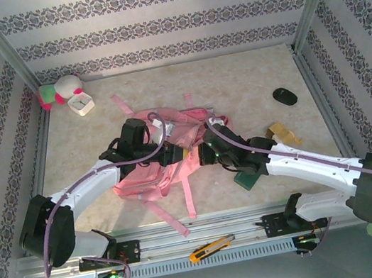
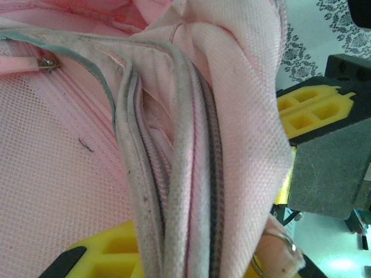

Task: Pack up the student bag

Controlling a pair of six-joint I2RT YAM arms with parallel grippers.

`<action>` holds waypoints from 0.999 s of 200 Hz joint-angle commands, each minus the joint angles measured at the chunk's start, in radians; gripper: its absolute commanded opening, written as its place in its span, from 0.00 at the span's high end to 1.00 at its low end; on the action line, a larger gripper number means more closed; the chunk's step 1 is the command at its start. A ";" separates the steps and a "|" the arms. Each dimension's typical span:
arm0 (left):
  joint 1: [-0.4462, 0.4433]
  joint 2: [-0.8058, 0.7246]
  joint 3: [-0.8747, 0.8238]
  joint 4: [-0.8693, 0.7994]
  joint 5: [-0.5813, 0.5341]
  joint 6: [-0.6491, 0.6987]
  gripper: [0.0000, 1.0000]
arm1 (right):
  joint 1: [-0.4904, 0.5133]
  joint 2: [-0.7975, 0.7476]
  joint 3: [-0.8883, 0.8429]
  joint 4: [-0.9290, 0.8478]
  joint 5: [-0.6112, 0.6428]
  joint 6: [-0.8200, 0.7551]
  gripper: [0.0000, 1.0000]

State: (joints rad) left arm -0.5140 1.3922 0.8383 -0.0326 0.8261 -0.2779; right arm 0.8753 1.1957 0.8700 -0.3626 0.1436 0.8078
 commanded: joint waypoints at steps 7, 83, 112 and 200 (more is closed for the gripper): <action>0.018 -0.028 0.021 -0.108 0.042 0.026 1.00 | -0.046 0.009 0.007 -0.029 -0.096 -0.102 1.00; 0.019 -0.011 0.020 -0.044 0.098 -0.224 1.00 | 0.043 0.020 0.046 -0.023 -0.025 -0.059 0.67; 0.023 0.039 0.103 -0.243 0.120 -0.175 1.00 | -0.018 -0.032 0.013 0.050 -0.115 0.016 0.65; 0.046 0.110 0.148 -0.278 0.219 -0.204 1.00 | -0.031 0.079 0.164 -0.169 -0.180 -0.071 0.67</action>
State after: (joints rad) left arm -0.4820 1.4933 0.9604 -0.2127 0.9413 -0.3901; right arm 0.8387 1.2316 0.9672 -0.4549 -0.0303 0.7773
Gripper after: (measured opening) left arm 0.185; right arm 0.335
